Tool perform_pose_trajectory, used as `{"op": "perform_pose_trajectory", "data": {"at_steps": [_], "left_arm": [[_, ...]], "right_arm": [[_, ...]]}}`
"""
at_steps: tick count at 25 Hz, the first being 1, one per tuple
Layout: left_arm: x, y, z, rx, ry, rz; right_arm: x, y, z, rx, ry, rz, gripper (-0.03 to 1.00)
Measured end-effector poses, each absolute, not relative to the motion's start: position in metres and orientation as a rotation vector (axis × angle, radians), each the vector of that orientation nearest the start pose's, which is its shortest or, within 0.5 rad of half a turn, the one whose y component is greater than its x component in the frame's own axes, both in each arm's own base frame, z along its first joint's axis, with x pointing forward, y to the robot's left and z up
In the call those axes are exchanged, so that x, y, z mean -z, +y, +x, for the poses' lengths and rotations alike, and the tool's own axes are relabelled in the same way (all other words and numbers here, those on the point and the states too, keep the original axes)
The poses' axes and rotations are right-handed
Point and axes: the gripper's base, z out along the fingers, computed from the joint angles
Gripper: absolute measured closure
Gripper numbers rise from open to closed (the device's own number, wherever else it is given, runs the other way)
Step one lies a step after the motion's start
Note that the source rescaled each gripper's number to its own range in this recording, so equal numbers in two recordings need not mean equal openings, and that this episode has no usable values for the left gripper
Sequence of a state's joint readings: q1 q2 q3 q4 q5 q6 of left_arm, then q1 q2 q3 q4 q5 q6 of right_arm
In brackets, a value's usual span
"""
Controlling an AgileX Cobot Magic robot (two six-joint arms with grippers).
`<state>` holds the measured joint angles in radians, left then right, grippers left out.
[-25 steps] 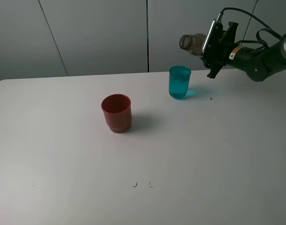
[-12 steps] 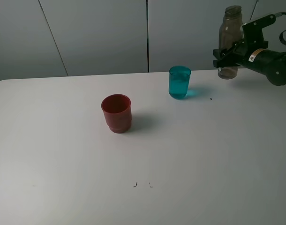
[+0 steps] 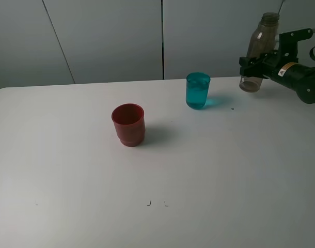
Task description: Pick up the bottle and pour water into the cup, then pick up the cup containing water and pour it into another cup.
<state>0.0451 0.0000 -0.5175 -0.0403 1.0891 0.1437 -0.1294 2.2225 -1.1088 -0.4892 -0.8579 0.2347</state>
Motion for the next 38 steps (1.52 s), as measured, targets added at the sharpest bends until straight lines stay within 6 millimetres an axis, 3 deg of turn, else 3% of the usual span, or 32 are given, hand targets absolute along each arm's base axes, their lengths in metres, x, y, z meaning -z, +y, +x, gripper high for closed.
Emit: {"op": "perform_pose_trajectory", "data": {"at_steps": [13,36,37,38], "left_arm": [[-0.28,-0.003,-0.008,-0.074,2.053,0.104],[-0.28,-0.003,-0.008,-0.074,2.053,0.104],[-0.28,-0.003,-0.008,-0.074,2.053,0.104],[-0.28,-0.003,-0.008,-0.074,2.053,0.104]], "right_arm": [[-0.072,-0.026,0.432,-0.176,1.735,-0.235,0.96],[-0.066,-0.025,0.431,-0.177,1.757,-0.257,0.96],[-0.066,-0.025,0.431,-0.177,1.757,-0.257,0.94],[-0.066,-0.025,0.431,-0.178,1.757,-0.255,0.82]]}}
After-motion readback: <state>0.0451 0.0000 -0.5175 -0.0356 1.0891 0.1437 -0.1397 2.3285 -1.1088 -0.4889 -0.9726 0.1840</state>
